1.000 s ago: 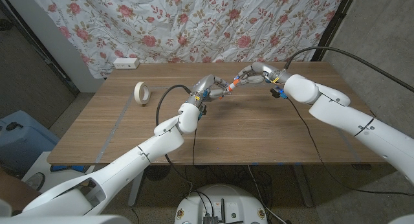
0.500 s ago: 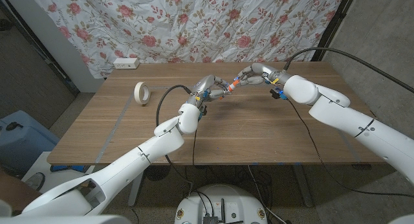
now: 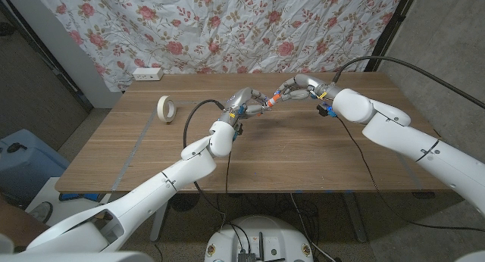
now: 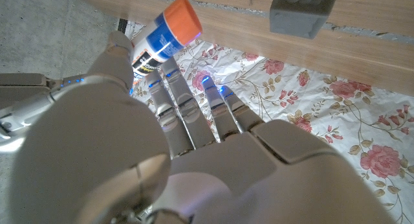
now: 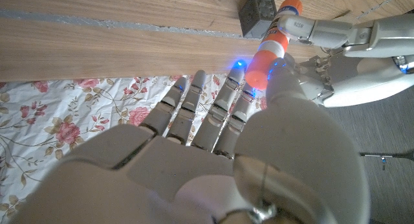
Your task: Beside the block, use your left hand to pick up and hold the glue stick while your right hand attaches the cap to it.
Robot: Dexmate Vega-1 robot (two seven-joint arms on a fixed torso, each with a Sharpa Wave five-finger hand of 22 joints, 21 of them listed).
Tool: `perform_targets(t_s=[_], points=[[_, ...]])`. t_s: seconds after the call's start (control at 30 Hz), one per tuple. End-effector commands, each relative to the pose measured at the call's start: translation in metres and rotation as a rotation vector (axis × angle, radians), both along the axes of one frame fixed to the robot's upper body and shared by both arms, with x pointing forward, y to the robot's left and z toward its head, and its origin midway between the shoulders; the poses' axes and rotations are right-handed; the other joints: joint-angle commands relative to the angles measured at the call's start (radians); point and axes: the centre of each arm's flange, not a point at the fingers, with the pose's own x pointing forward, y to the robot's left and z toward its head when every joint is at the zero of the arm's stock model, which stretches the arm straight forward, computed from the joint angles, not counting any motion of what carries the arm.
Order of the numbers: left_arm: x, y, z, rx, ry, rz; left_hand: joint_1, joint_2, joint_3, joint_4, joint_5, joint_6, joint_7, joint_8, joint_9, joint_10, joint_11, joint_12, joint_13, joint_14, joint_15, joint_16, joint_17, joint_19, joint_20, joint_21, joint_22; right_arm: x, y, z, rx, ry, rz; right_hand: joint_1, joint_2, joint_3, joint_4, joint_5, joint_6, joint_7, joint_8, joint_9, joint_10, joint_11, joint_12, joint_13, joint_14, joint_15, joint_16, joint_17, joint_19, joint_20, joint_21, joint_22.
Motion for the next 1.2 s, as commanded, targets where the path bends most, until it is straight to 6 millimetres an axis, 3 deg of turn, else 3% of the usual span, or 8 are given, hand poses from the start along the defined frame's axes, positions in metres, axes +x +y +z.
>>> perform_targets(t_s=[0.03, 1.2], points=[[-0.0006, -0.0022, -0.0004, -0.002, -0.005, -0.004, -0.043, 0.09, 0.006, 0.004, 0.004, 0.098, 0.038, 0.004, 0.019, 0.062, -0.062, 0.003, 0.005, 0.007, -0.112, -0.002, 0.002, -0.007, 0.001, 0.002, 0.003, -0.0019, 0.0016, -0.0024, 0.0, -0.001, 0.003, -0.002, 0.009, -0.004, 0.002, 0.0, 0.009, 0.0, 0.003, 0.003, -0.001, -0.001, -0.001, 0.005, -0.004, -0.114, 0.006, 0.001, 0.003, 0.005, 0.001, 0.002], [-0.0012, -0.0003, -0.0007, -0.006, -0.022, -0.004, -0.039, 0.094, 0.008, 0.004, 0.004, 0.105, 0.041, 0.007, 0.019, 0.068, -0.062, 0.006, 0.006, 0.011, -0.114, -0.001, 0.003, -0.003, -0.001, 0.003, 0.003, 0.002, 0.0071, -0.0056, 0.007, 0.022, 0.006, -0.001, 0.011, -0.008, 0.001, 0.0, 0.008, 0.0, -0.002, 0.002, -0.002, -0.001, -0.002, 0.004, -0.004, -0.114, 0.009, 0.0, 0.007, 0.011, 0.002, 0.003]])
